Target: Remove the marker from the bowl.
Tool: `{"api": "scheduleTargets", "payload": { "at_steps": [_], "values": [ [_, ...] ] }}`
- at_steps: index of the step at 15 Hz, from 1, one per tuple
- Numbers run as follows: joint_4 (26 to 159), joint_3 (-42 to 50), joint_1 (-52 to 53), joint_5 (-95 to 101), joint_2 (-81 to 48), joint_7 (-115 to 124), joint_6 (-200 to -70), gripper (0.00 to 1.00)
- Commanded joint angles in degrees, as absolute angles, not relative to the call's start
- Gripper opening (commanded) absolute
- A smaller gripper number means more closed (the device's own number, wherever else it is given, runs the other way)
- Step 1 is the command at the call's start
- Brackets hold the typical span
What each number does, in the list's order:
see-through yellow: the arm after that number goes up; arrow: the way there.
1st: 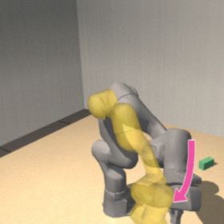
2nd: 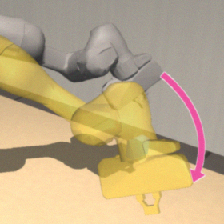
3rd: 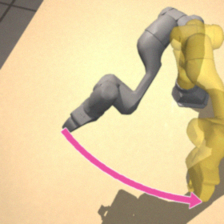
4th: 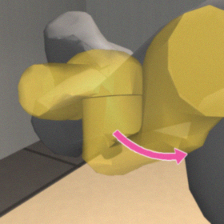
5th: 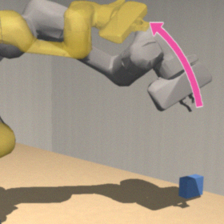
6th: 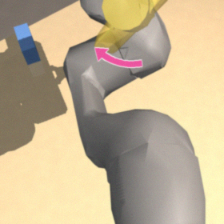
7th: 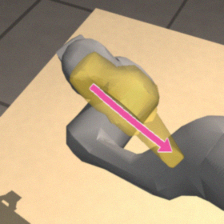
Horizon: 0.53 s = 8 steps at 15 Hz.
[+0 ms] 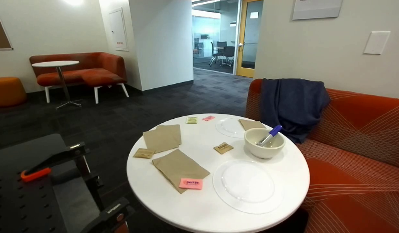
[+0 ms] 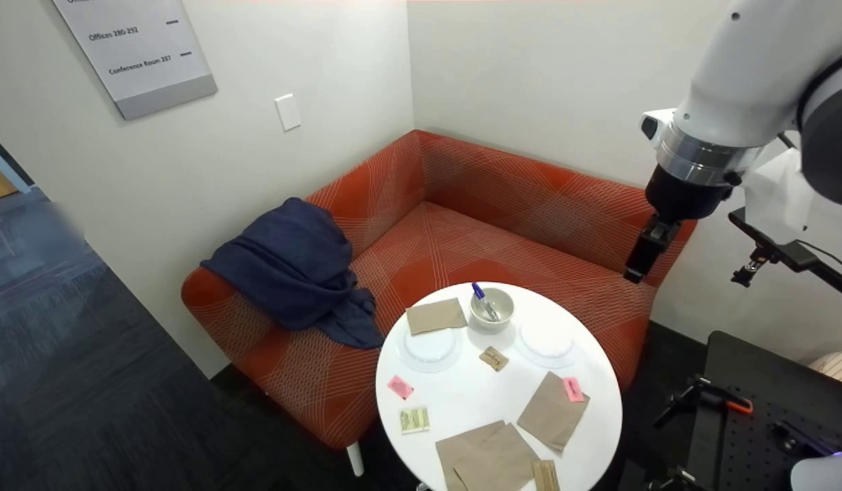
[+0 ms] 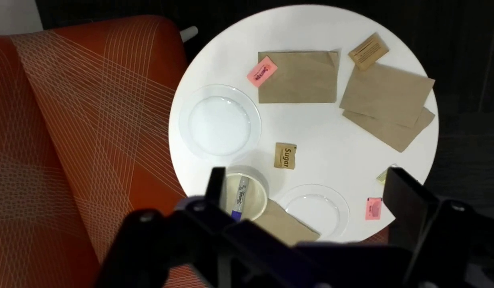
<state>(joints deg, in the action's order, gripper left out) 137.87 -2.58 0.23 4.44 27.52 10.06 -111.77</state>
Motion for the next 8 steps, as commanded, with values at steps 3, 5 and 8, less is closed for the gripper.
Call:
{"api": "scheduleTargets", "payload": {
  "at_steps": [3,5,8],
  "values": [
    [134.7,0.0,-2.4,7.1,19.0,6.9,-117.2,1.0],
    [134.0,0.8,-3.1,7.8,15.6,6.7,-121.4,1.0],
    [132.5,1.5,-3.8,8.7,9.9,7.5,-127.9,1.0]
  ]
}}
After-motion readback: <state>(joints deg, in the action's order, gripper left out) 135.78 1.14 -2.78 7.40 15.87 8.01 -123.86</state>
